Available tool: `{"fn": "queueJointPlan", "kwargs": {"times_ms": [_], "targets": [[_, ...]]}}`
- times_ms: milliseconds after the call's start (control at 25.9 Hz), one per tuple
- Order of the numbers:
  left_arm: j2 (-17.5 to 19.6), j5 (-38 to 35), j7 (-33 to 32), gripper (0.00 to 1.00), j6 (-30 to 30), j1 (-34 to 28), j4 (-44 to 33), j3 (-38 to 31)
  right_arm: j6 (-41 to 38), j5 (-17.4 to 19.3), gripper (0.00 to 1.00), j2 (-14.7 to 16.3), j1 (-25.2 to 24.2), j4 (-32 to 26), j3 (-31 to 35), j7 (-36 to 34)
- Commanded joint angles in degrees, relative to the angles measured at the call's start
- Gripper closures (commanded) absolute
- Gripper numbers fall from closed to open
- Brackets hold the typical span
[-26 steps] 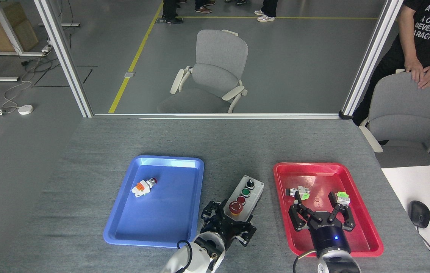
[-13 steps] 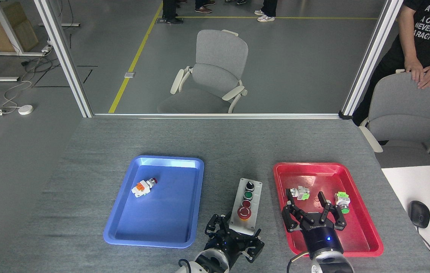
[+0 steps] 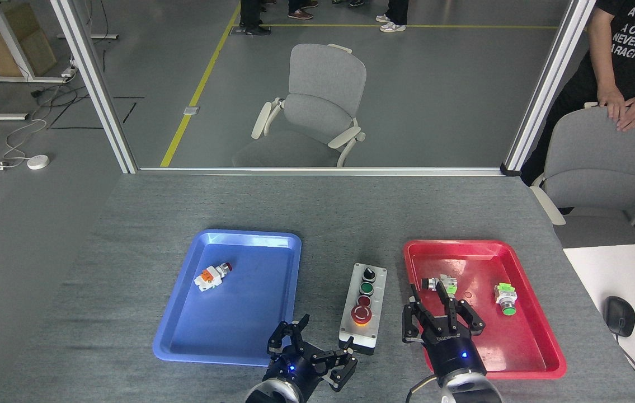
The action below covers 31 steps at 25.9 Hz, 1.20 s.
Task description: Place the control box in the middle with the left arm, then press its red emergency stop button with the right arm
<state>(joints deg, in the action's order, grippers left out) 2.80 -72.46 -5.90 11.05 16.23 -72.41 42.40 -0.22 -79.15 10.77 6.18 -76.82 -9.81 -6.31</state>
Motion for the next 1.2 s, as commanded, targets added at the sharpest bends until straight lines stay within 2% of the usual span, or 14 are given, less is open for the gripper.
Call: {"fn": "queueJointPlan", "kwargs": {"times_ms": [0, 154, 232, 386, 502, 618, 733, 888, 1158], "targets": [[4.8, 0.1, -1.6, 0.02, -0.1, -2.1, -7.6, -2.1, -0.6, -0.2, 0.73, -0.8, 0.0, 0.0, -2.2, 0.0], [9.2, 0.1, -3.9, 0.02, -0.9, -5.3, -16.8, -7.2, -1.8, -0.2, 1.00, -2.2, 0.0, 0.0, -4.7, 0.1], [11.4, 0.2, -3.8, 0.02, -1.5, -6.1, -19.9, -10.3, -1.5, -0.7, 1.00, -2.9, 0.0, 0.0, -6.4, 0.2], [11.6, 0.6, -2.7, 0.02, -6.1, -7.9, -20.1, -22.1, -0.5, -1.4, 1.00, -3.3, 0.0, 0.1, -9.0, 2.2], [11.0, 2.7, -1.4, 0.02, -10.2, -8.1, -17.2, -31.1, 0.2, -1.5, 1.00, -4.0, 0.3, 1.1, -9.3, 2.2], [10.9, 6.6, 1.4, 0.02, -12.7, -8.0, -13.4, -36.5, 0.3, -1.5, 1.00, -4.5, 1.0, 3.1, -10.2, 2.3], [10.9, 8.8, 4.8, 0.02, -12.8, -7.1, -9.2, -38.4, 0.4, -1.5, 1.00, -4.9, 2.3, 4.8, -11.2, 2.5], [11.1, 8.9, 9.2, 0.02, -12.6, -6.1, -7.4, -38.7, 0.5, -1.5, 1.00, -5.1, 2.3, 6.2, -11.2, 2.5], [11.5, 8.5, 9.4, 0.02, -12.3, -4.4, -4.1, -38.8, 1.2, -1.5, 1.00, -5.1, 2.4, 8.8, -11.3, 2.5]]}}
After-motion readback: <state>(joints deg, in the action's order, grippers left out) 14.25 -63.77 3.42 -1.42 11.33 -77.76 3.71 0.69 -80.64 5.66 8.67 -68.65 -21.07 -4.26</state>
